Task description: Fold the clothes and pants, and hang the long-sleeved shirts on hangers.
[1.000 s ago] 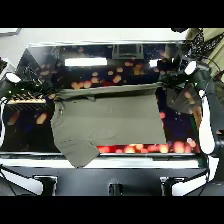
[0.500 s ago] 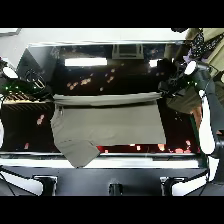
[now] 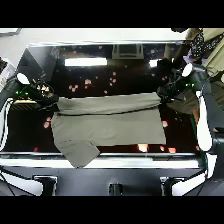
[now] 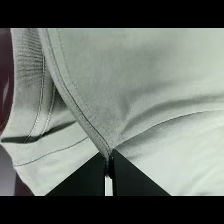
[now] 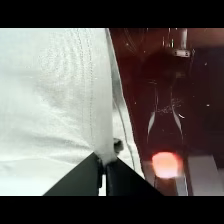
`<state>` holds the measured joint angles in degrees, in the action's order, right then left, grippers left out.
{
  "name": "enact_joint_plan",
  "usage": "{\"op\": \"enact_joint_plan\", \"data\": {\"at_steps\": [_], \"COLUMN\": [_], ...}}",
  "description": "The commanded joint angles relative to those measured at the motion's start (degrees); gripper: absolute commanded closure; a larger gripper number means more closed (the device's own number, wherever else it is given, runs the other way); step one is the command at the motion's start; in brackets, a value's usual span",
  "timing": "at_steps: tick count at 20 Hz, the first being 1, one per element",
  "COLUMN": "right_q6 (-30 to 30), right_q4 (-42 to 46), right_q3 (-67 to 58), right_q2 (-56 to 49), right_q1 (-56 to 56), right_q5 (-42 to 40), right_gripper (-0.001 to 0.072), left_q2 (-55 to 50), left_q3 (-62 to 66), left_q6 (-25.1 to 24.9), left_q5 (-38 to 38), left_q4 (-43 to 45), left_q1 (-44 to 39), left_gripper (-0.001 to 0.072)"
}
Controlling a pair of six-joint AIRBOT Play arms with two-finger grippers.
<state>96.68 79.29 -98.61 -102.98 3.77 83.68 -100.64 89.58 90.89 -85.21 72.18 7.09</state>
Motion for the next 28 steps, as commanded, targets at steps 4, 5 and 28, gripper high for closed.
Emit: {"op": "enact_joint_plan", "data": {"at_steps": [4,5,28], "right_q6": [0.0,0.0,-14.4], "right_q4": [0.2,-0.2,-18.9], "right_q3": [0.0,0.1,29.0], "right_q2": [-3.8,-4.3,19.3], "right_q1": [0.0,0.0,20.2], "right_q5": [2.2,2.2,-0.2], "right_gripper": [0.0681,0.0681,0.0272], "left_q2": [-0.2,-0.4,45.5], "left_q3": [-1.1,-1.1,-56.4], "left_q6": [1.1,1.1,3.6], "left_q5": [2.8,3.0,0.8], "left_q4": [0.3,0.4,-9.4], "left_q1": [-0.6,-0.6,16.8], "left_gripper": [0.0695,0.0695,0.0376]}}
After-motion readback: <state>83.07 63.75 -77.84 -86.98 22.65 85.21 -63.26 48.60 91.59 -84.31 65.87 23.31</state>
